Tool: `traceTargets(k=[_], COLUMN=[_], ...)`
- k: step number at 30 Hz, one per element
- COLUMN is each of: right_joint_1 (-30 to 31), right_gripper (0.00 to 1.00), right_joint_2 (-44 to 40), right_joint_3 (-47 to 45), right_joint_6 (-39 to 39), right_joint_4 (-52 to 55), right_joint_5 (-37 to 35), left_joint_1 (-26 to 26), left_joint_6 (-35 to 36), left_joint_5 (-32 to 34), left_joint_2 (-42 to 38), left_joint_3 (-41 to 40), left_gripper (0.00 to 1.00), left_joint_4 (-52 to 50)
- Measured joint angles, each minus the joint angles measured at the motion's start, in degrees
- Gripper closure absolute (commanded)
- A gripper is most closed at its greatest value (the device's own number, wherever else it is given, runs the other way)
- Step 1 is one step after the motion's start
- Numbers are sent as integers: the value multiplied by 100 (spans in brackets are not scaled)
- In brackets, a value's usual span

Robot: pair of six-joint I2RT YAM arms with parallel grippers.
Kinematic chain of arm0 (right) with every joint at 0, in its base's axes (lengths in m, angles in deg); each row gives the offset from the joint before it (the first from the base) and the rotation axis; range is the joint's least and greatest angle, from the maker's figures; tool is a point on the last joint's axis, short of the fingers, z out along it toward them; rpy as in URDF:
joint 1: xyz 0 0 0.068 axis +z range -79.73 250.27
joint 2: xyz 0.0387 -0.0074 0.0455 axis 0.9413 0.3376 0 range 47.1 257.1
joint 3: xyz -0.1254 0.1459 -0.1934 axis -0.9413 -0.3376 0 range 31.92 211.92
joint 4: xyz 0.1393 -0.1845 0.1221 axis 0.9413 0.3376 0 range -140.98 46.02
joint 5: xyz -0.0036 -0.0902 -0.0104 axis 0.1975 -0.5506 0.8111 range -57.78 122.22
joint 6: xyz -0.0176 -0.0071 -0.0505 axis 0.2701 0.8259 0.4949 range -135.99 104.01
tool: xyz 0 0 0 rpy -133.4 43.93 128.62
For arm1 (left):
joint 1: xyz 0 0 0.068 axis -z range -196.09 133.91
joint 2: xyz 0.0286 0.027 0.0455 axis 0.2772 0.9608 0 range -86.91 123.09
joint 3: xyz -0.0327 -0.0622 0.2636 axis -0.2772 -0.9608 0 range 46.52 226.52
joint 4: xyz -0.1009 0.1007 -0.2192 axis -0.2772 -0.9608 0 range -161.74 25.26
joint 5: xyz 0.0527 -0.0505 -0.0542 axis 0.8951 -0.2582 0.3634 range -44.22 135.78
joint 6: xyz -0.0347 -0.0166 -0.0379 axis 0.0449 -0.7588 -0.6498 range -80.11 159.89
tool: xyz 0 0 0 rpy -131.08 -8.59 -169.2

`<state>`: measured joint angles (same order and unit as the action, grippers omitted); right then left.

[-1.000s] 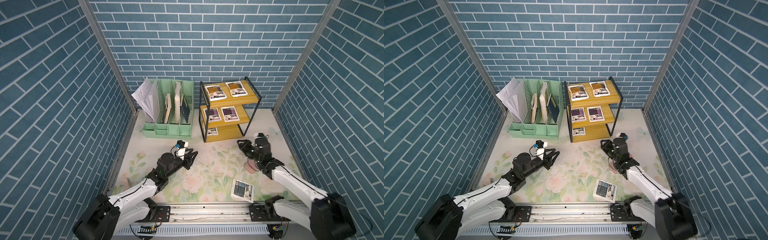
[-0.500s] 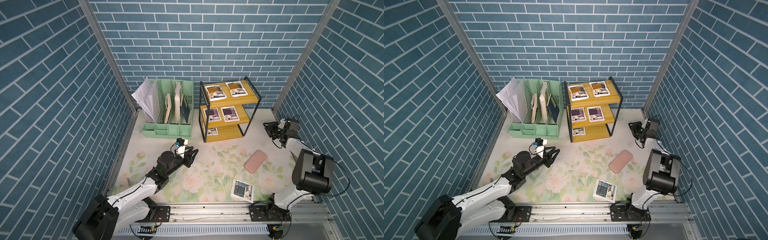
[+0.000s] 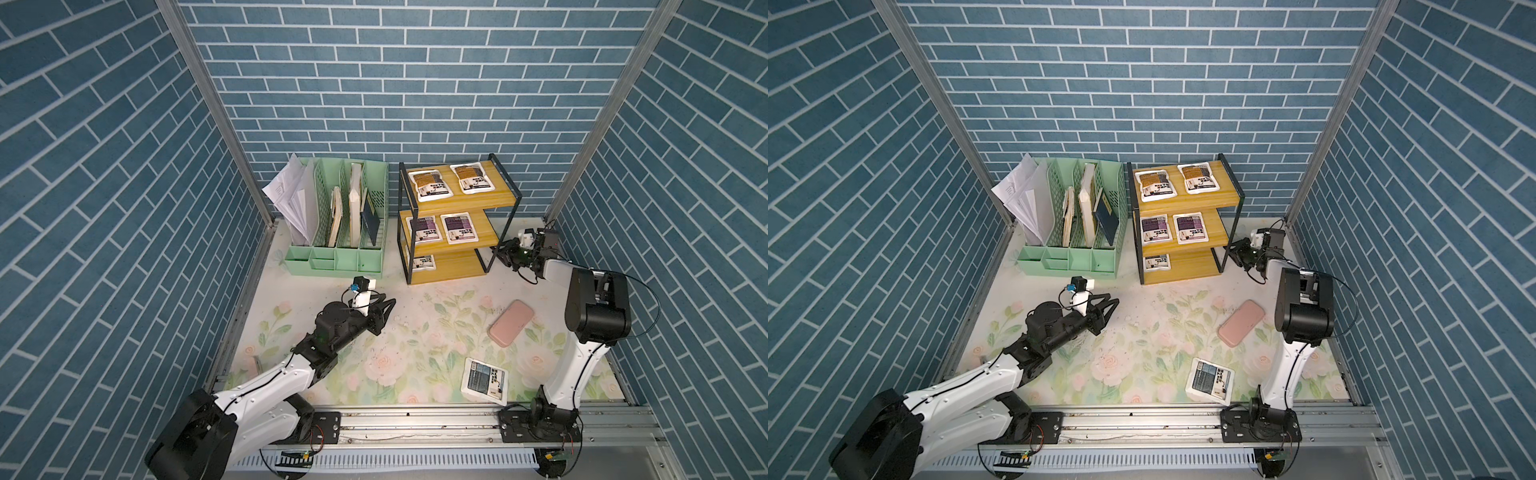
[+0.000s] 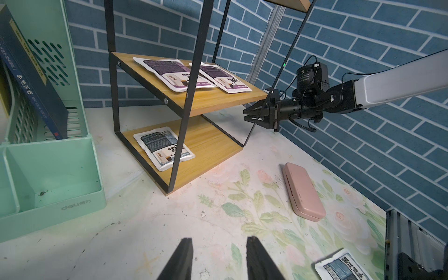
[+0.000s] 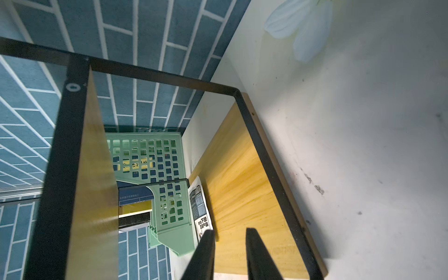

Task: Place the bagged coffee beans on the shelf by color
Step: Adjust the shelf at the center of the board, then move the bagged coffee beans to the center of the board.

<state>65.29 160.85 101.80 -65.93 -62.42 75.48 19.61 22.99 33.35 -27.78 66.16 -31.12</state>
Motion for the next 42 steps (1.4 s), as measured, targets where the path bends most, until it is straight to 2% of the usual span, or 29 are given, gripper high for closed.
traceTargets(k=[13,17,19,22,26,28,29,30,33,35,39,42], right_joint_1=[203,221,166,125,87,79,68,66,87,144,289,400], right_gripper=[75,75,72,65,57,46,40,39,38,38,39,36], right_joint_2=[-354,-474,-673,-1401,-3071,-4052,-4610,-5139,-6524,-7149,-7718,-7606], right_joint_3=[-1384,-1606,-1781,-2041,-2199,-2374,-2542,-2754,-3414,-3665,-3880,-4035], right_joint_6=[275,334,372,505,737,782,774,780,772,752,671,675], right_joint_4=[-535,-577,-533,-111,704,1220,1550,1867,3095,4002,5268,5650], right_joint_5=[748,688,479,-190,-1381,-1880,-2118,-2284,-2487,-2575,-2669,-2605], left_joint_1=[0,0,0,0,24,111,203,332,828,1217,2155,2747], left_joint_6=[42,46,46,42,17,2,2,9,48,81,238,378], left_joint_5=[46,63,63,42,-31,-37,-20,9,83,92,214,262], left_joint_2=[17,17,17,22,76,120,168,238,586,935,1757,2459], left_joint_3=[0,0,0,0,0,7,28,70,282,474,1008,1521], left_gripper=[59,59,59,59,59,59,58,58,58,58,57,57], left_joint_4=[2,0,0,2,-2,-39,-85,-155,-313,-361,-518,-612])
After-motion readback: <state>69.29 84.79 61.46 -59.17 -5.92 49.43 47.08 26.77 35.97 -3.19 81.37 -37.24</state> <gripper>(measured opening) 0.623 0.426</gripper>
